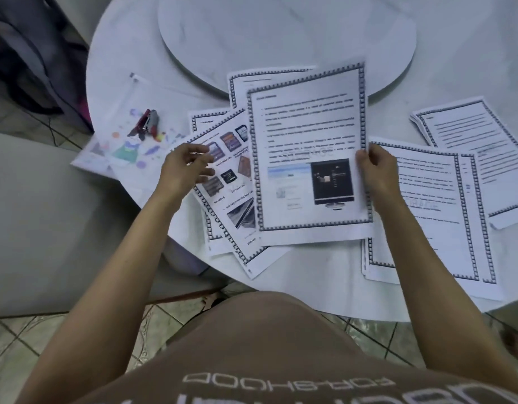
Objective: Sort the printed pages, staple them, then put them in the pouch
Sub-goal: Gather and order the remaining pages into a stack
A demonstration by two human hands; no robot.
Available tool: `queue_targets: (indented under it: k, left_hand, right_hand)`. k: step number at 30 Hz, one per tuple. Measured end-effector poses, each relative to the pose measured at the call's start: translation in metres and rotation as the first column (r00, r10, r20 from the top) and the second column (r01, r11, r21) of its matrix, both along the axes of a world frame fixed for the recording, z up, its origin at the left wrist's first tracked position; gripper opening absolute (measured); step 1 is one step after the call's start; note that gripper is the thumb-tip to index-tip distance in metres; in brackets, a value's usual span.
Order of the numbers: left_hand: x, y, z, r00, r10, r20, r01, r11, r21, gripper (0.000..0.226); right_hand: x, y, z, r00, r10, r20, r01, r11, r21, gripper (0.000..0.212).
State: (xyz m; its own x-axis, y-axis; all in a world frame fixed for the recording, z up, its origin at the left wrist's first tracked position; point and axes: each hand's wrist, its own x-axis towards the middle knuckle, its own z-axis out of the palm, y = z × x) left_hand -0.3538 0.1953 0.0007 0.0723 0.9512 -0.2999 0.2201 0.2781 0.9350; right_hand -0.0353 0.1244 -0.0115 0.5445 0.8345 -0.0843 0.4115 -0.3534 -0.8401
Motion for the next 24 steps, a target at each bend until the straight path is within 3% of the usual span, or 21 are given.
queue_targets:
  k: [5, 11, 18, 24]
  left_hand:
    - [-0.020, -0.003, -0.009, 0.992, 0.025, -0.120, -0.030, 0.999, -0.037, 0.012]
    - [-0.042, -0.012, -0.020, 0.959, 0.154, -0.239, -0.165, 0.986, -0.025, 0.029]
    - [-0.036, -0.017, -0.024, 0.946, 0.282, -0.157, -0.305, 0.941, -0.148, 0.046]
    - [-0.020, -0.015, -0.024, 0.942, 0.306, -0.140, -0.329, 0.923, -0.200, 0.044]
  right_hand:
    - [0.044, -0.020, -0.008, 0.989, -0.113, 0.098, 0.118, 0.992, -0.051, 0.024]
    - [0.081, -0.040, -0.009, 0.979, -0.127, 0.157, 0.148, 0.981, -0.127, 0.032]
    - [0.096, -0.044, -0.017, 0.972, -0.102, 0.210, 0.142, 0.972, -0.185, 0.027]
    - [0.093, -0.042, -0.020, 0.975, -0.071, 0.209, 0.112, 0.975, -0.193, 0.028]
